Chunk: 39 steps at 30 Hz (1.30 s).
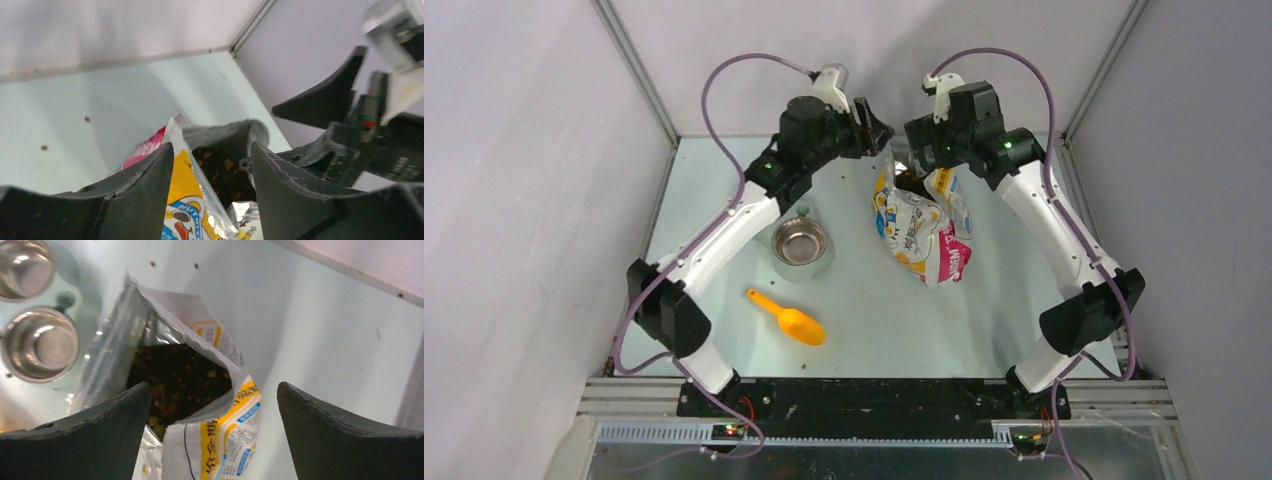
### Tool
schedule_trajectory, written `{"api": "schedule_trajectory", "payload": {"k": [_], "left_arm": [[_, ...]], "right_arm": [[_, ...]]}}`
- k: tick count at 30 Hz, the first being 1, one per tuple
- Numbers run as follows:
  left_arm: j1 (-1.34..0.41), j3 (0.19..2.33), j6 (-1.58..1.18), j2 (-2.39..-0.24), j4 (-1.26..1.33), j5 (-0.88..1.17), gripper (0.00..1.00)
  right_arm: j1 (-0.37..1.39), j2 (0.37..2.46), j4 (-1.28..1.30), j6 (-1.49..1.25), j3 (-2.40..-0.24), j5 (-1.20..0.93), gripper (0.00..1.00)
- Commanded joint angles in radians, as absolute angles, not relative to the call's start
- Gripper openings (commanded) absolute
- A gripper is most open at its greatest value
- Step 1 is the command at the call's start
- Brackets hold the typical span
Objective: Serve the pet food
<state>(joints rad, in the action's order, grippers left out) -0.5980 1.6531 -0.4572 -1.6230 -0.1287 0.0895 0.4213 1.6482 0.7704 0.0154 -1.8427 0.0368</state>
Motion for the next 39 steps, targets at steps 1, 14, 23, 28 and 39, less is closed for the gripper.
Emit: {"api": "schedule_trajectory", "payload": {"k": [1, 14, 23, 28, 39], "left_arm": [[-0.628, 1.677, -0.543, -1.688, -0.204, 0.034, 0.62], [-0.634, 1.748, -0.551, -1.787, -0.268, -0.042, 0.01], [-0.616, 1.977, -0.284, -1.894, -0.195, -0.045, 0.00], [-0.619, 1.992, -0.295, -1.919, -0.143, 0.058, 0.02], [-0.621, 1.861, -0.436, -1.695, -0.435, -0.053, 0.66]], "right_arm": [[0.433, 1.664, 0.849, 0.014, -1.842, 0.191, 0.96], [0.408, 1.627, 0.983, 0.048, -1.867, 0.105, 0.00], [0.264, 1.653, 1.158, 0.262, -2.149, -0.359, 0.00], [0.222, 1.703, 1.199, 0.261, -2.141, -0.411, 0.00], [0.283, 1.782, 1.102, 0.271, -2.234, -0.337, 0.68]]}}
